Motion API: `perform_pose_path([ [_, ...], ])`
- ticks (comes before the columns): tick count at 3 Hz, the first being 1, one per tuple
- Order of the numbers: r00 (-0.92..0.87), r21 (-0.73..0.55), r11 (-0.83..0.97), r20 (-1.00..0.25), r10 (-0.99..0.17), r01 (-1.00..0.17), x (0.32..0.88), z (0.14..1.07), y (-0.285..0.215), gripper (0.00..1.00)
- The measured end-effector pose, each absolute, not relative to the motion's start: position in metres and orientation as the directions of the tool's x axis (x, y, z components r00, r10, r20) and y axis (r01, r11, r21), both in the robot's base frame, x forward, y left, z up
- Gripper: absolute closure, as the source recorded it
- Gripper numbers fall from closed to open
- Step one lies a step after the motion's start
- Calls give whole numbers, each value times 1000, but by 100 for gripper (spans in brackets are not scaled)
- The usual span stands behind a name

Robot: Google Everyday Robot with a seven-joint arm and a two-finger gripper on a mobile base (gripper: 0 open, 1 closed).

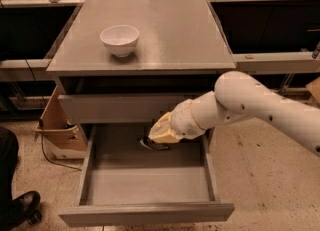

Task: Place rxbar chocolate into middle drawer

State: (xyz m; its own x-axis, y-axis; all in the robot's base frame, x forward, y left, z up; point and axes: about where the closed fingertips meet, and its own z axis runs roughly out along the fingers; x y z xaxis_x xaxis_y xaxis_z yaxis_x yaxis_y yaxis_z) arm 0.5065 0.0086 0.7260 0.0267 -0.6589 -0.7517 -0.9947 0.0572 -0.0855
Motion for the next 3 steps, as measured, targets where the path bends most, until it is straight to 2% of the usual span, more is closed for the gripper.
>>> perform_pose_path([
  [3, -28, -84, 125, -714, -700, -989, 534, 558, -4, 100],
])
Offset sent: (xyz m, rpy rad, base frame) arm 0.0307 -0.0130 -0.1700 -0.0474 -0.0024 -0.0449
